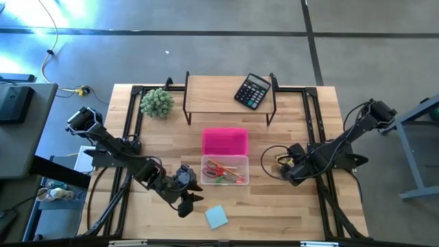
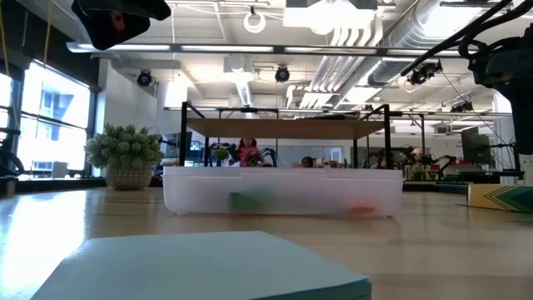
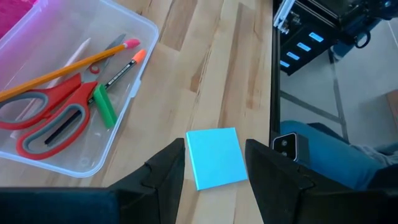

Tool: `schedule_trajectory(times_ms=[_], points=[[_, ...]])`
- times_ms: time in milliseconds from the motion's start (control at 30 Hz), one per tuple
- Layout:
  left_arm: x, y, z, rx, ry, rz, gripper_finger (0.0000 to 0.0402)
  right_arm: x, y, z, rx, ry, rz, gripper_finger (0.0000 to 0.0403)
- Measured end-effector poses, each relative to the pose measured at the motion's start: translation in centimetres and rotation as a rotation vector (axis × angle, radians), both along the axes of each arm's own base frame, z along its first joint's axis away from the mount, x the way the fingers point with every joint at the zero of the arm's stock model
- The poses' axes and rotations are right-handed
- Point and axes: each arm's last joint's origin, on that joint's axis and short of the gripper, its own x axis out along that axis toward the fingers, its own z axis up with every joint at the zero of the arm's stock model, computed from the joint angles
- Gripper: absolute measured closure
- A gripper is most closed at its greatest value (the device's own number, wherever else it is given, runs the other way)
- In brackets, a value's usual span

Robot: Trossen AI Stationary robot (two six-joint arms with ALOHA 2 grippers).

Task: Pack school essentials
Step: Put the crayon box into the supply box

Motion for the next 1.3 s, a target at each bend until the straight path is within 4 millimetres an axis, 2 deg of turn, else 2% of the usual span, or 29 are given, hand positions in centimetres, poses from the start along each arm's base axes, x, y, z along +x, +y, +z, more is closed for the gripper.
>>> schedule_trajectory(times_ms=[200, 467, 733, 867, 1133, 1300], points=[[0.0, 0.0, 0.0, 0.000, 0.000, 0.000, 0.0245, 0.4, -0.1, -1.3, -0.021, 0.032, -0.050, 0.0008], [0.0, 0.0, 0.0, 0.000, 0.001, 0.000, 0.0245, 0.7, -0.4, -4.0, -0.005, 0.017, -0.076, 0.0004], [0.0, 0.0, 0.0, 0.000, 0.001, 0.000, 0.0245, 0.5, -0.8, -5.5, 0.031, 0.003, -0.091, 0.0005], [0.0, 0.0, 0.0, 0.000, 0.001, 0.000, 0.0245, 0.4, -0.8, -5.7, 0.049, 0.011, -0.092, 0.0022], [0.0, 0.0, 0.0, 0.000, 0.001, 0.000, 0.0245, 0.4, -0.8, -5.7, 0.052, 0.016, -0.092, 0.0110], [0.0, 0.0, 0.0, 0.000, 0.001, 0.000, 0.0245, 0.4, -0.7, -5.7, 0.052, 0.015, -0.081, 0.0136]])
